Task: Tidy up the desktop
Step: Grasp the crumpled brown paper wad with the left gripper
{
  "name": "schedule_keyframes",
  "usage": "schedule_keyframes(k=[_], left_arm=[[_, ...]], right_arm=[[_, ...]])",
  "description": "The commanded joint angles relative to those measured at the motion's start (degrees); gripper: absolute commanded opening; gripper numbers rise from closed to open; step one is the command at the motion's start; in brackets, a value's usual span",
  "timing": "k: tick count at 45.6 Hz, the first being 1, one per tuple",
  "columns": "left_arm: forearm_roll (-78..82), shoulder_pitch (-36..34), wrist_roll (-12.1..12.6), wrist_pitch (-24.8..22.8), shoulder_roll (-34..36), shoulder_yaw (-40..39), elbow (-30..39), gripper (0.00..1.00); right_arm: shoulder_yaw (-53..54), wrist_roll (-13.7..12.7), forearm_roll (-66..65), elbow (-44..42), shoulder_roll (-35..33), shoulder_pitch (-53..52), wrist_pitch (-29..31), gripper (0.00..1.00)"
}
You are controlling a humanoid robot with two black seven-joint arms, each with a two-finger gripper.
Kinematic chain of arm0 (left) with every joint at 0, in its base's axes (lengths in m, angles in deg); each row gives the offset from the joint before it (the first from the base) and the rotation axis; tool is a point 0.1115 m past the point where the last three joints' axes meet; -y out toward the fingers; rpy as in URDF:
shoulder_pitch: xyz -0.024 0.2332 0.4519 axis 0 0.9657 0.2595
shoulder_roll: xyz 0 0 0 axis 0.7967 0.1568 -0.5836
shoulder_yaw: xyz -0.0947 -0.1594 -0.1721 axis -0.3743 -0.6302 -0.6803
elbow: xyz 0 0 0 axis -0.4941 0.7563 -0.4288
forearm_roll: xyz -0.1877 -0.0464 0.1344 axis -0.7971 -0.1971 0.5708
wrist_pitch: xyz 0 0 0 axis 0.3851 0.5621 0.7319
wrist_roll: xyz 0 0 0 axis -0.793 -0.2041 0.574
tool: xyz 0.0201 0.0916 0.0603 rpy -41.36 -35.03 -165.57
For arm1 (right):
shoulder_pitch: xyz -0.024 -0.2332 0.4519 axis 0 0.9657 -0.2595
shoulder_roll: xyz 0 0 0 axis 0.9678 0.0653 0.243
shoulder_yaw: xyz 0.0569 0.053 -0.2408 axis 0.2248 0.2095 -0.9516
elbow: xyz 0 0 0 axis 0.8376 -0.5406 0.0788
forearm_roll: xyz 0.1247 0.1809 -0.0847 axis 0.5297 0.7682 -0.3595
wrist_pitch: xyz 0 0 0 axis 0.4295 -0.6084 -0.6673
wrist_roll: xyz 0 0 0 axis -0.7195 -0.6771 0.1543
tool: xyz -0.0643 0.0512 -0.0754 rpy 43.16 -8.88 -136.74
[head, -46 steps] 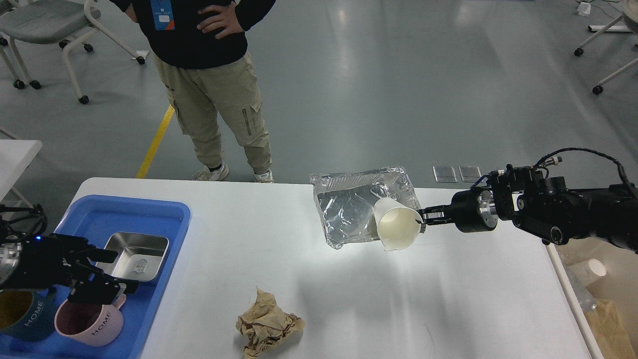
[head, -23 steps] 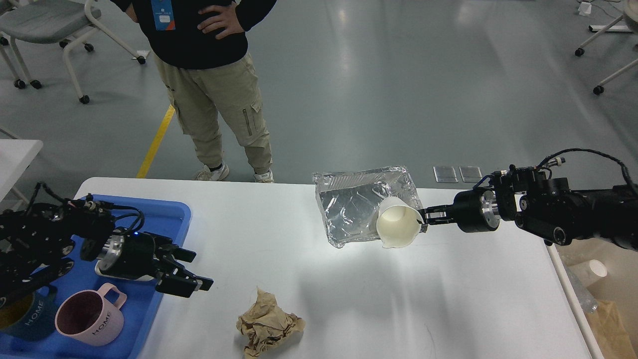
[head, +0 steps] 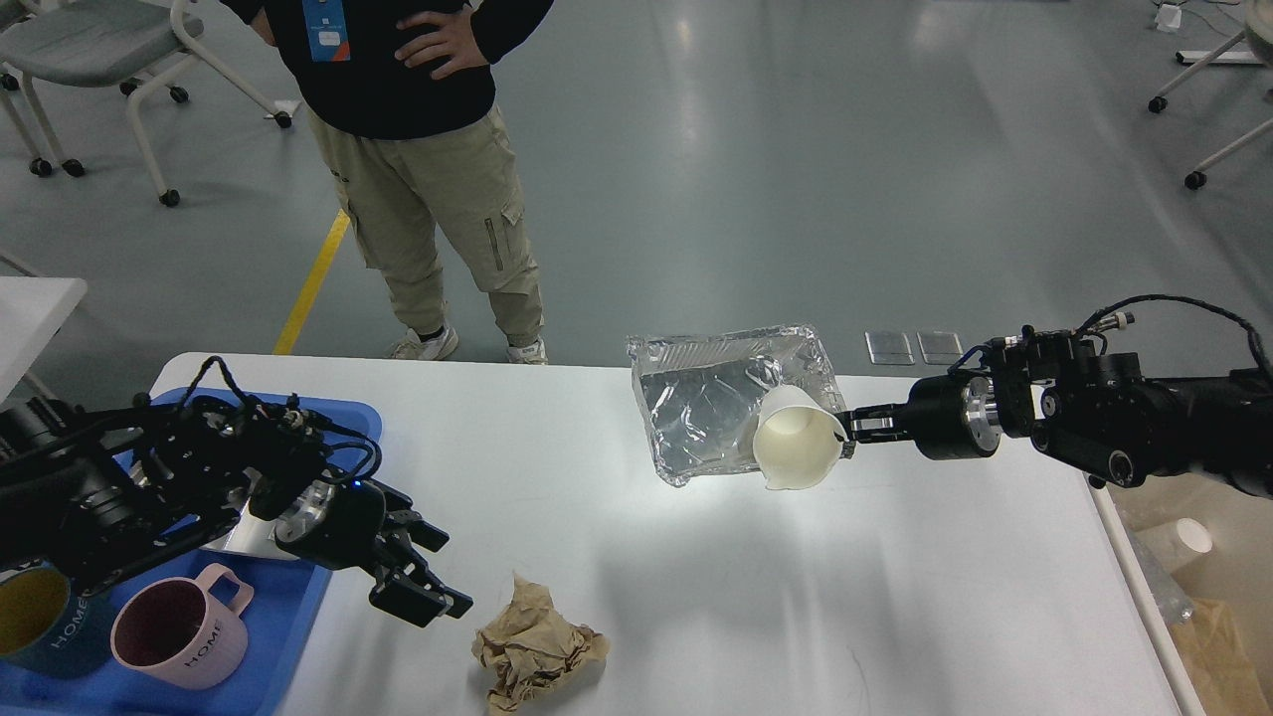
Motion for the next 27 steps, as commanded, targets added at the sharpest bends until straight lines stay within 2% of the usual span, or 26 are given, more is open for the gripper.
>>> schedule_keyframes(k=[1, 15, 27], left_arm=[[0.08, -1.63, 0.10, 0.13, -5.21, 2.95, -2.68, 0.94], [-0.71, -3.30, -0.08, 0.13, -16.82, 5.51, -10.06, 0.94], [-0.62, -2.25, -1.31, 0.04, -20.08, 5.59, -12.62, 0.92]], right_arm=[[0.17, 0.08, -0.01, 0.29, -1.00, 0.00, 0.01, 0.00], [0.34, 0.43, -0.01, 0.99, -2.32, 0.26, -0.34, 0.00], [0.70, 0.43, -0.01, 0.99, -2.40, 0.26, -0.34, 0.00]])
